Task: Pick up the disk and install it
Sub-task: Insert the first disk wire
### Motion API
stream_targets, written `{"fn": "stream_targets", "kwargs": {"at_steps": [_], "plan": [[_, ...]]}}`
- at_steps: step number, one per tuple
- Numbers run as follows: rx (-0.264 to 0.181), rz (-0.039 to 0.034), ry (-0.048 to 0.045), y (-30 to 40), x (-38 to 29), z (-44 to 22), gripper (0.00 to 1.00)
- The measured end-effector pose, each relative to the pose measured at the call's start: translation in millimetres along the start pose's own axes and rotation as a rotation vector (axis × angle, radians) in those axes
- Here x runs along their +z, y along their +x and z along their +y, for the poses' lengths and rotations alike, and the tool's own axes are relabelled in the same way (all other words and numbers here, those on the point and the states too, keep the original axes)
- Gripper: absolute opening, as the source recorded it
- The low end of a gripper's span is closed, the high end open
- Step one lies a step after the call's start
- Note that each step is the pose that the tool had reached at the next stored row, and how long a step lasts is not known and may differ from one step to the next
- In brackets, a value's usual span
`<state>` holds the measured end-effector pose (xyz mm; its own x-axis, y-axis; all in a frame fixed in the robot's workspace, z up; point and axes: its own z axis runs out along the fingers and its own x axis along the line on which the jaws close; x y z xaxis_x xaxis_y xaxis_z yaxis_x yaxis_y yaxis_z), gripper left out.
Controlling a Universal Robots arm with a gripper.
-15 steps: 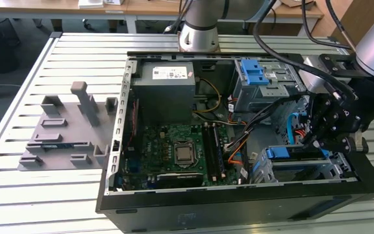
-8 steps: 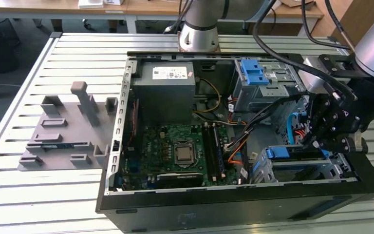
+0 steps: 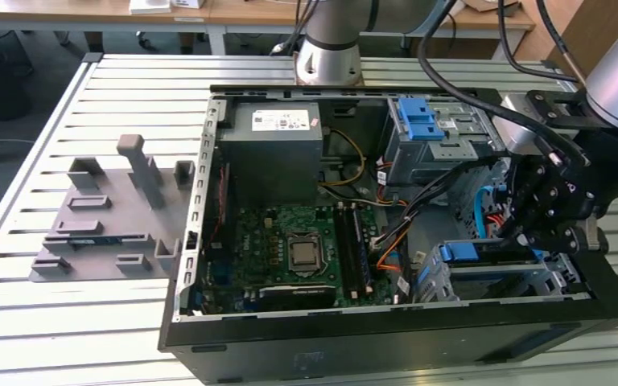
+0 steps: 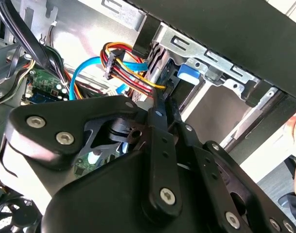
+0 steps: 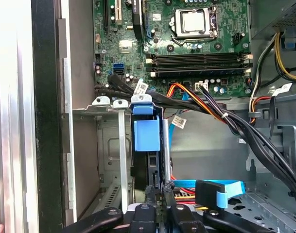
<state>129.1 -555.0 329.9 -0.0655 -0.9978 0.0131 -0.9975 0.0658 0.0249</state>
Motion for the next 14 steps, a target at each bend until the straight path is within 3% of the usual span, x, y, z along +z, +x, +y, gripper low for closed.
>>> {"fn": "stream_targets", "kwargs": {"at_steps": [1, 2, 9, 11, 14], "plan": [[0.0, -0.0001, 0.0, 0.0, -0.6, 0.0, 0.18], [0.0, 0.0, 0.0001, 0.0, -1.4, 0.0, 0.24], [0.0, 0.0003, -0.0005, 0.1, -8.6, 0.2, 0.24], [0.0, -0.0001, -0.0006, 0.1, -9.0, 0.2, 0.23], [0.0, 0.0003, -0.0006, 0.1, -9.3, 0.2, 0.11]]}}
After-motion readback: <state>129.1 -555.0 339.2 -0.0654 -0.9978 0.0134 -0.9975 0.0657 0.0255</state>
